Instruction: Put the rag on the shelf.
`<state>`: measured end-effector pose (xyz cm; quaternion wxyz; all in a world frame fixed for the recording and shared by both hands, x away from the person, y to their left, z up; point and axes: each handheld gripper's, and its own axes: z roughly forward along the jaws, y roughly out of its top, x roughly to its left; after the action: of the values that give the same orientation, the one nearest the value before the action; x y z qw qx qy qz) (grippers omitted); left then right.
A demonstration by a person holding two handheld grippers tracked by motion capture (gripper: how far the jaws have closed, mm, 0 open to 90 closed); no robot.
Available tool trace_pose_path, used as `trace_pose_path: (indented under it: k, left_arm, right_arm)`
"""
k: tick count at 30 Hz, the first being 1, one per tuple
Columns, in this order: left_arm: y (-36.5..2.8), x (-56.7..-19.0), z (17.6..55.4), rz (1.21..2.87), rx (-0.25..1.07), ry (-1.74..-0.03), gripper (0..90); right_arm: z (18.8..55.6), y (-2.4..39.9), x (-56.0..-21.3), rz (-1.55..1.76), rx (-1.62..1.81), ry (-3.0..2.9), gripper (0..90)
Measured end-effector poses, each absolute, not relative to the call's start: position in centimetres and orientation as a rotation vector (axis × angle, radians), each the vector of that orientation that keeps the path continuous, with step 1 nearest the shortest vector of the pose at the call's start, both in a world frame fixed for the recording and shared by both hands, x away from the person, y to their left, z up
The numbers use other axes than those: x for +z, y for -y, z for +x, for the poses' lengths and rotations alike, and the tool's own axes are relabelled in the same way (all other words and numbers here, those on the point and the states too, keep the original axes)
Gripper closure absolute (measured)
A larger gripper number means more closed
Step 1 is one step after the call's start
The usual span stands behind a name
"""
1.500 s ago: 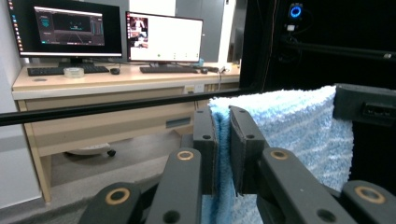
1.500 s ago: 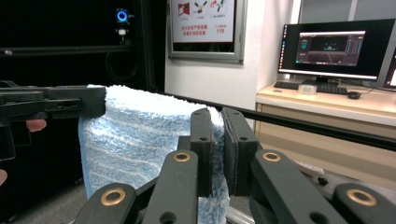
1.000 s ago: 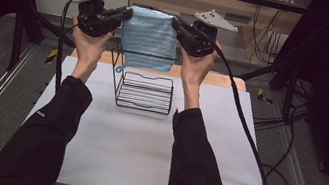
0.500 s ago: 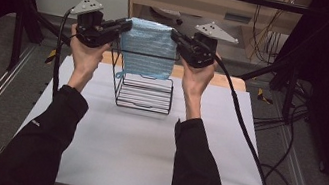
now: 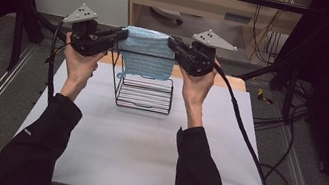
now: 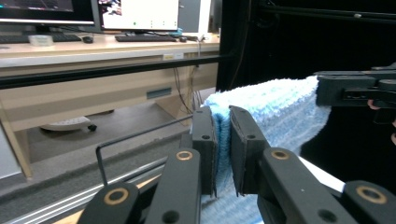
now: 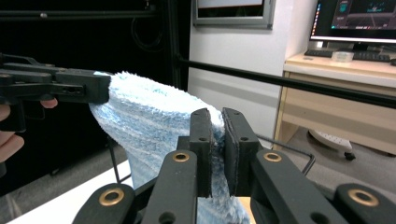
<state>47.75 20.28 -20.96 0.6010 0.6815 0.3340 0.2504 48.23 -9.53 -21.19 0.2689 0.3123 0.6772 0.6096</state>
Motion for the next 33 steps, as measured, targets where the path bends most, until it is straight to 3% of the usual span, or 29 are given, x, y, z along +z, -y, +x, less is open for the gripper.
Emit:
trace_pose_path:
  k: [22,28,33]
  left_arm:
    - [-20.6,-23.2,45.2,1.665,0.496,-0.809,79.7]
    - [-21.2,-22.1,44.9,1.671,0.484,-0.818,72.8]
    - [-21.8,-20.2,45.1,1.650,0.509,-0.852,73.6]
  right_arm:
    - [46.3,9.9,-23.0,0.797,1.612,-1.967,83.2]
    - [46.3,9.9,-23.3,0.791,1.604,-1.982,83.3]
    - [46.2,9.8,-23.4,0.777,1.595,-1.992,83.3]
